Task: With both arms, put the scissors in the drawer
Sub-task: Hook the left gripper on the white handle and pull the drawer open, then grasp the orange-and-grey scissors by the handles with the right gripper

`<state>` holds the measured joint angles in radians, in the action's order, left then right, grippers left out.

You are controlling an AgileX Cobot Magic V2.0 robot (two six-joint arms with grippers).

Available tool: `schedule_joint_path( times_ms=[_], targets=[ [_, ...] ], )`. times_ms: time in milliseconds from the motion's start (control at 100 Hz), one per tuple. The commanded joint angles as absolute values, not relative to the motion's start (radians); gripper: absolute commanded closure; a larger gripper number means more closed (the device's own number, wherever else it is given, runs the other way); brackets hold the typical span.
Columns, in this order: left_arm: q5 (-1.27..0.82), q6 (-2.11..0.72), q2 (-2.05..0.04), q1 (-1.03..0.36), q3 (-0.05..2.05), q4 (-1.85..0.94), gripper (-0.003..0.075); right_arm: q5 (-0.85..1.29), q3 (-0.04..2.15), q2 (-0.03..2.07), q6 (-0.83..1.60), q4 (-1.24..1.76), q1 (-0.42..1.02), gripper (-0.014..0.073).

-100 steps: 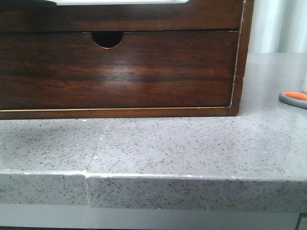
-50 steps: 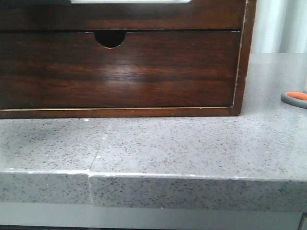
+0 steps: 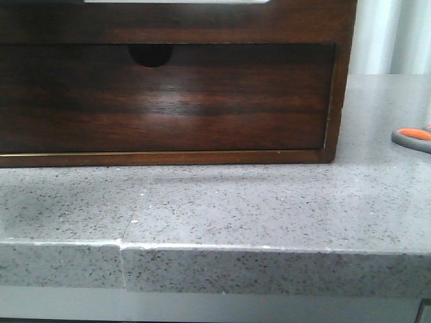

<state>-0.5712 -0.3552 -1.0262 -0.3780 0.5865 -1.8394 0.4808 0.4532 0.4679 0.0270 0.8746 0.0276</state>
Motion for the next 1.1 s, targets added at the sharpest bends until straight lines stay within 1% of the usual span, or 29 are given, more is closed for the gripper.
schedule_joint_path(
  times_ms=[0, 210, 390, 550, 600, 670, 680, 710, 720, 740, 790, 810, 820, 850, 870, 940, 1090],
  targets=[
    [-0.593, -0.436, -0.950, -0.422, 0.587, -1.820, 0.0740, 0.439, 0.486, 0.481, 0.030, 0.888, 0.021, 0.0096],
    [-0.523, -0.406, -0.840, -0.508, 0.529, -1.856, 0.0740, 0.439, 0.486, 0.481, 0.030, 0.888, 0.021, 0.0096],
    [-0.415, -0.365, -0.744, -0.579, 0.494, -1.856, 0.0740, 0.444, 0.486, 0.481, 0.030, 0.888, 0.021, 0.0096],
    [-0.406, -0.359, -0.722, -0.597, 0.462, -1.856, 0.0738, 0.445, 0.486, 0.481, 0.030, 0.888, 0.021, 0.0096],
    [-0.406, -0.359, -0.722, -0.597, 0.462, -1.856, 0.0727, 0.445, 0.486, 0.481, 0.030, 0.888, 0.021, 0.0096],
    [-0.400, -0.359, -0.722, -0.597, 0.462, -1.856, 0.0649, 0.445, 0.486, 0.481, 0.030, 0.888, 0.021, 0.0096],
    [-0.400, -0.359, -0.722, -0.597, 0.462, -1.856, 0.0611, 0.445, 0.486, 0.481, 0.030, 0.888, 0.021, 0.0096],
    [-0.400, -0.359, -0.722, -0.597, 0.462, -1.856, 0.0568, 0.445, 0.486, 0.481, 0.030, 0.888, 0.021, 0.0096],
    [-0.400, -0.359, -0.722, -0.597, 0.462, -1.856, 0.0536, 0.445, 0.486, 0.481, 0.030, 0.888, 0.021, 0.0096],
    [-0.400, -0.359, -0.722, -0.597, 0.462, -1.856, 0.0503, 0.445, 0.486, 0.481, 0.030, 0.888, 0.021, 0.0096],
    [-0.400, -0.359, -0.722, -0.597, 0.462, -1.856, 0.0365, 0.446, 0.486, 0.481, 0.030, 0.888, 0.021, 0.0096],
    [-0.400, -0.359, -0.722, -0.597, 0.462, -1.856, 0.0333, 0.446, 0.486, 0.481, 0.030, 0.888, 0.021, 0.0096],
    [-0.400, -0.359, -0.720, -0.597, 0.462, -1.856, 0.0289, 0.446, 0.486, 0.481, 0.030, 0.888, 0.021, 0.0096],
    [-0.397, -0.359, -0.720, -0.597, 0.462, -1.856, 0.0249, 0.449, 0.486, 0.481, 0.030, 0.888, 0.021, 0.0096],
    [-0.397, -0.359, -0.718, -0.597, 0.462, -1.856, 0.0206, 0.451, 0.486, 0.481, 0.030, 0.888, 0.021, 0.0096],
    [-0.395, -0.359, -0.709, -0.597, 0.462, -1.854, 0.0152, 0.455, 0.486, 0.481, 0.030, 0.888, 0.021, 0.0096],
    [-0.384, -0.359, -0.647, -0.597, 0.462, -1.848, 0.0152, 0.458, 0.486, 0.481, 0.030, 0.888, 0.021, 0.0096]
  ],
)
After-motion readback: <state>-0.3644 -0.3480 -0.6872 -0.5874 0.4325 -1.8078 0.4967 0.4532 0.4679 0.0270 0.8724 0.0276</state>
